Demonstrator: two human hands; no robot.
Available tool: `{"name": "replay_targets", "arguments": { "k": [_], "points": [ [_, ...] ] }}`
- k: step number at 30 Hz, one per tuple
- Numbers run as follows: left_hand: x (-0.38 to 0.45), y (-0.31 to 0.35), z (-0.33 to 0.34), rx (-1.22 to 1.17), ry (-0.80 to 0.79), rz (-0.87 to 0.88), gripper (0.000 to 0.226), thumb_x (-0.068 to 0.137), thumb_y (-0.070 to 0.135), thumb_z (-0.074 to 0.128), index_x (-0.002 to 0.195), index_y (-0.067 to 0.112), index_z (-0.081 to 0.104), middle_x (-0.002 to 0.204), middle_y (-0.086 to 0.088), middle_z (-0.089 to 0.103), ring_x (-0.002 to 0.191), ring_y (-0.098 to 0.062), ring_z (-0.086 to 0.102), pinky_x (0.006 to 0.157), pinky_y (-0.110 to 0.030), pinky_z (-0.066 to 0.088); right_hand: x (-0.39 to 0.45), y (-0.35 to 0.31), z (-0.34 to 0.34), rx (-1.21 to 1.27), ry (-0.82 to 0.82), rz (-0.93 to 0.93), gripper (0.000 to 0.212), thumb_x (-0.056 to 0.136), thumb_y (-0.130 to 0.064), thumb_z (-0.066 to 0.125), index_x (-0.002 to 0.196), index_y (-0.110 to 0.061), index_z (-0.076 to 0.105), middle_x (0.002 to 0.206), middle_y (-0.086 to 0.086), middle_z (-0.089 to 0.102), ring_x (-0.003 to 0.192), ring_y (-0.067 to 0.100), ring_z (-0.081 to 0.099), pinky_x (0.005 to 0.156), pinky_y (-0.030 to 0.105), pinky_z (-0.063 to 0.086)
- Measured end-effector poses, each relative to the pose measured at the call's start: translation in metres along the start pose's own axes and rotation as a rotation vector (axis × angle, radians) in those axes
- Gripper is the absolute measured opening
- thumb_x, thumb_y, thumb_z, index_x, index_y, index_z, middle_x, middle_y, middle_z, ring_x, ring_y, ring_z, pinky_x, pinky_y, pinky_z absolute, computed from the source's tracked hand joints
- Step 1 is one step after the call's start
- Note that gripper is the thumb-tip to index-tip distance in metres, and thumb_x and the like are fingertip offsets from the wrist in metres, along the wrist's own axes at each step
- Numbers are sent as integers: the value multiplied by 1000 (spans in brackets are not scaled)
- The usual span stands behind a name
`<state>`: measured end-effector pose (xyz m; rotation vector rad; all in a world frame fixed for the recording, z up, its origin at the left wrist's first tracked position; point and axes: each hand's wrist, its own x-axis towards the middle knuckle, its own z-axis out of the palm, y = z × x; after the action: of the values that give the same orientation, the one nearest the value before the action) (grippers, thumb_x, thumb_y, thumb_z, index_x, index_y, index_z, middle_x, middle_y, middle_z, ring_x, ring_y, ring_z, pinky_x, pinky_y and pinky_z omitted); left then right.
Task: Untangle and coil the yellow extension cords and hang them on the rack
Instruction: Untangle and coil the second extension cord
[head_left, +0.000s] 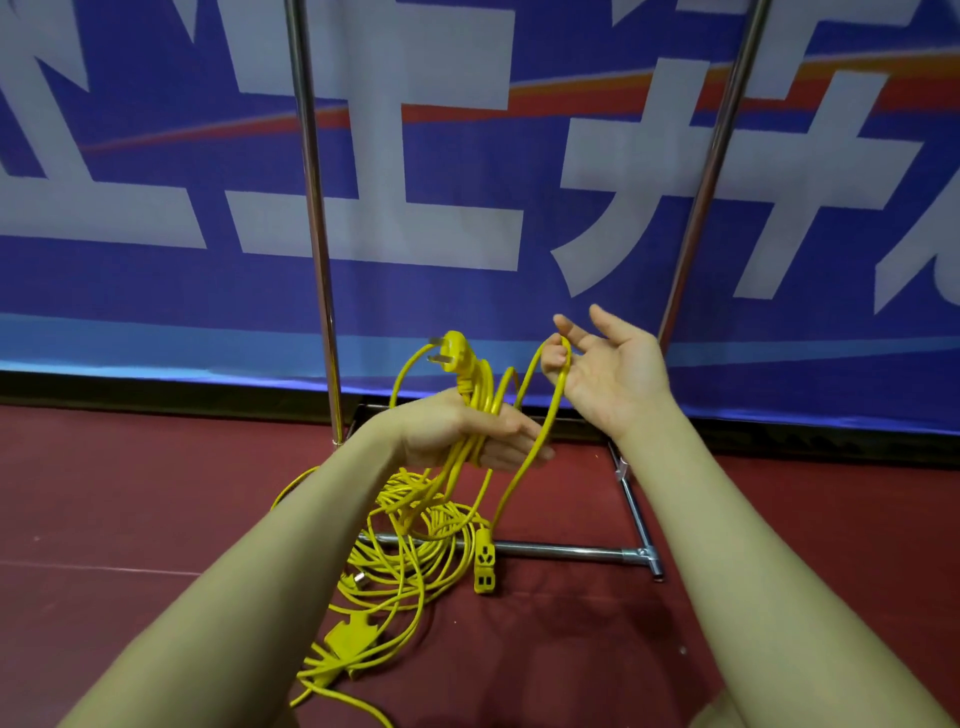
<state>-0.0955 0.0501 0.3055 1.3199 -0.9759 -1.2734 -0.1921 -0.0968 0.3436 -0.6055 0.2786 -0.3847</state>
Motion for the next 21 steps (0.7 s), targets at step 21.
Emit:
{"name": "replay_targets", "arguments": {
  "k": [21],
  "points": [
    [14,23,-14,-806,495,607,20,97,-1,36,86,4,53,78,-9,71,79,-23,72,70,-37,59,0,18,-27,-962,-205,236,43,102,-38,28,102,-13,63,101,5,69,99,14,63,93,31,40]
  ]
}}
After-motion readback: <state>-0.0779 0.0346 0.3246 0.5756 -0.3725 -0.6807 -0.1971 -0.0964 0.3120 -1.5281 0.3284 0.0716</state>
